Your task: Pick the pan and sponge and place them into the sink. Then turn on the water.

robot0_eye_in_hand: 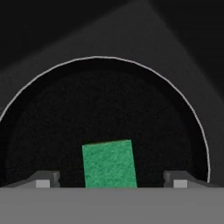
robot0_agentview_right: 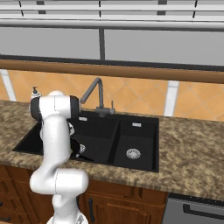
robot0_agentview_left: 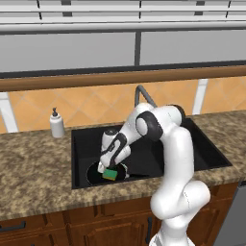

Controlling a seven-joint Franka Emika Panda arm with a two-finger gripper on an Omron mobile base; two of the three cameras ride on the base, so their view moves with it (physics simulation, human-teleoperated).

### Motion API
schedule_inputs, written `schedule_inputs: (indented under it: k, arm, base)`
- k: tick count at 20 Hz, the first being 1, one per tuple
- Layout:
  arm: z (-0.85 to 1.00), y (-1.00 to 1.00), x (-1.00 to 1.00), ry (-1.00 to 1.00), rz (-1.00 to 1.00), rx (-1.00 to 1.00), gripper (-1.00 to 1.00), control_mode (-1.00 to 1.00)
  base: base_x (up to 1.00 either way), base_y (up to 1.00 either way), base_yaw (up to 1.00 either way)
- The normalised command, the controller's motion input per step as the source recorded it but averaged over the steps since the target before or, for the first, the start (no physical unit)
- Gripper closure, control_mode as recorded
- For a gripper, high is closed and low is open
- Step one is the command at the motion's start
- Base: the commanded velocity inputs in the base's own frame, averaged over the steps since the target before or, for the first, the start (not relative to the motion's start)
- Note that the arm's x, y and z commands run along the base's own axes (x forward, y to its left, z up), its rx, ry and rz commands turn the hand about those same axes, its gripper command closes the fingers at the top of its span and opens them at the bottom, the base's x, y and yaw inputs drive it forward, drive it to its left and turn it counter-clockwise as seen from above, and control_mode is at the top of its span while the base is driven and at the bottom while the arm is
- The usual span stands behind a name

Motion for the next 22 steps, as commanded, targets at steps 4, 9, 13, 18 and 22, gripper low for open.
schedule_inputs:
  k: [4, 9, 13, 18, 22]
  arm:
    - [0.91, -0.11, -0.03, 0.0, -0.2, 0.02, -1.0, -1.0]
    - [1.0, -0.39, -0.22, 0.0, -0.24, 0.07, -1.0, -1.0]
    - [1.0, -0.52, -0.34, 0.0, -0.3, 0.05, -1.0, -1.0]
    - [1.0, -0.36, -0.38, 0.0, -0.33, 0.01, -1.0, -1.0]
    - [1.0, -0.38, -0.55, -0.04, -0.29, 0.01, -1.0, -1.0]
  base:
    - [0.0, 0.0, 0.0]
    - [0.0, 0.0, 0.0]
    - [0.0, 0.0, 0.0]
    - [0.0, 0.0, 0.0]
    - [0.0, 0.0, 0.0]
